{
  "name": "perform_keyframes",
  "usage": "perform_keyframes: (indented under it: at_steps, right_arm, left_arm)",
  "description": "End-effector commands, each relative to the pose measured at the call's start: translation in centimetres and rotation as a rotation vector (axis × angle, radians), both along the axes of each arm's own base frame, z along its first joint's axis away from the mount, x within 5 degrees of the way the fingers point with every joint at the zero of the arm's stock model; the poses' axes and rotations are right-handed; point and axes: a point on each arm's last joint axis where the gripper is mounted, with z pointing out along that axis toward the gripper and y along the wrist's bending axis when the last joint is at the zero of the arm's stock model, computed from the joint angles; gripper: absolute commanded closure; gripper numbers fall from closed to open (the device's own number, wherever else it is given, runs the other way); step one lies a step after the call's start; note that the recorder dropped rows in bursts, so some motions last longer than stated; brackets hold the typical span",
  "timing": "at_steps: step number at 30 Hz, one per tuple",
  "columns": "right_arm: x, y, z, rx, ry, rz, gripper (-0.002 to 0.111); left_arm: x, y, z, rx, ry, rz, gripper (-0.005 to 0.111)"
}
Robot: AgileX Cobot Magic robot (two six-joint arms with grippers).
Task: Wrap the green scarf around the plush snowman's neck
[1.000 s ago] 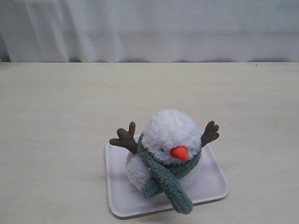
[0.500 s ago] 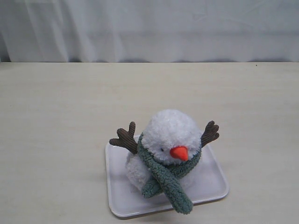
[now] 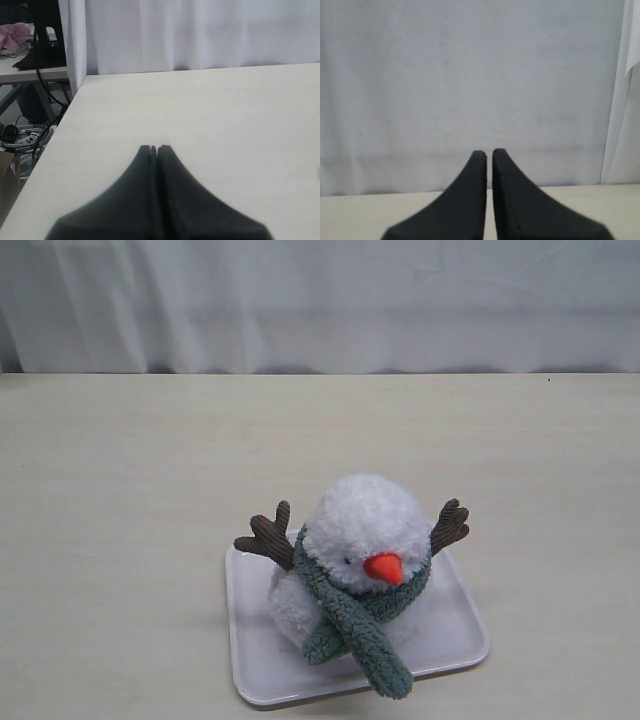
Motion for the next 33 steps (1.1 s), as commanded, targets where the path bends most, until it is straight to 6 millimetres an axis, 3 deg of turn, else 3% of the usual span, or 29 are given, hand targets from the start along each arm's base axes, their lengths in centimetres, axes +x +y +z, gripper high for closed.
perform_keyframes:
  at_steps: [1,4,21,33]
  right_arm:
    - [0.7,0.0,-3.0,0.064,0.065,0.003,0.104]
    - [1.0,-0.1,-4.9,0.108,0.119,0.001,0.104]
    - [0.7,-0.5,-7.6,0.061,0.422,-0.059,0.104]
    - [0.7,-0.5,-7.6,-0.052,0.427,-0.052,0.104]
  left_arm:
    - [0.0,-0.1,-0.1,0.000,-0.003,-0.009,0.107]
    - [0.0,-0.1,-0.1,0.000,-0.003,-0.009,0.107]
    - [0.0,-0.1,-0.1,0.000,-0.003,-0.009,0.107]
    - [0.0,-0.1,-0.1,0.000,-0.003,-0.009,0.107]
